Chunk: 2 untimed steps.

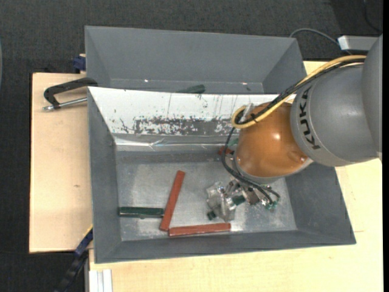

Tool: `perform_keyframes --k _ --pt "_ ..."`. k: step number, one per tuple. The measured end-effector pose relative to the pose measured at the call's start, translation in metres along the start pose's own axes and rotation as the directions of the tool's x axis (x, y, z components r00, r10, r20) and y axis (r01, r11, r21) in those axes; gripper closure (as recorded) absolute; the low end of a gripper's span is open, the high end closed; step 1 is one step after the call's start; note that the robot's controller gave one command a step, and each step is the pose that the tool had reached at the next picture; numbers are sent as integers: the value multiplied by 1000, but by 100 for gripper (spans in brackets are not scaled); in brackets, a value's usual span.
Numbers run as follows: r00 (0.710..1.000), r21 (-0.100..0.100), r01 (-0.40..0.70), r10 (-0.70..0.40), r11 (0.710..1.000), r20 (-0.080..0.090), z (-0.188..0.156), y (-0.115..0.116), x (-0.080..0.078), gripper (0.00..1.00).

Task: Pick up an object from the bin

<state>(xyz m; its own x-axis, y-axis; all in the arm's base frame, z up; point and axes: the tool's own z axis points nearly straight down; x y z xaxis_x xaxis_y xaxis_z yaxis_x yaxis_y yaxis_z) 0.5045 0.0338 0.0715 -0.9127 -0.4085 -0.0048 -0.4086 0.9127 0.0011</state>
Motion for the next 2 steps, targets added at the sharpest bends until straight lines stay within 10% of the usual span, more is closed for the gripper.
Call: perform_keyframes --k 1,2 --pt "1000 4 17 -17 1000 5 -169 8 -1 100" --pt "1000 2 16 -16 1000 0 -167 8 0 0"
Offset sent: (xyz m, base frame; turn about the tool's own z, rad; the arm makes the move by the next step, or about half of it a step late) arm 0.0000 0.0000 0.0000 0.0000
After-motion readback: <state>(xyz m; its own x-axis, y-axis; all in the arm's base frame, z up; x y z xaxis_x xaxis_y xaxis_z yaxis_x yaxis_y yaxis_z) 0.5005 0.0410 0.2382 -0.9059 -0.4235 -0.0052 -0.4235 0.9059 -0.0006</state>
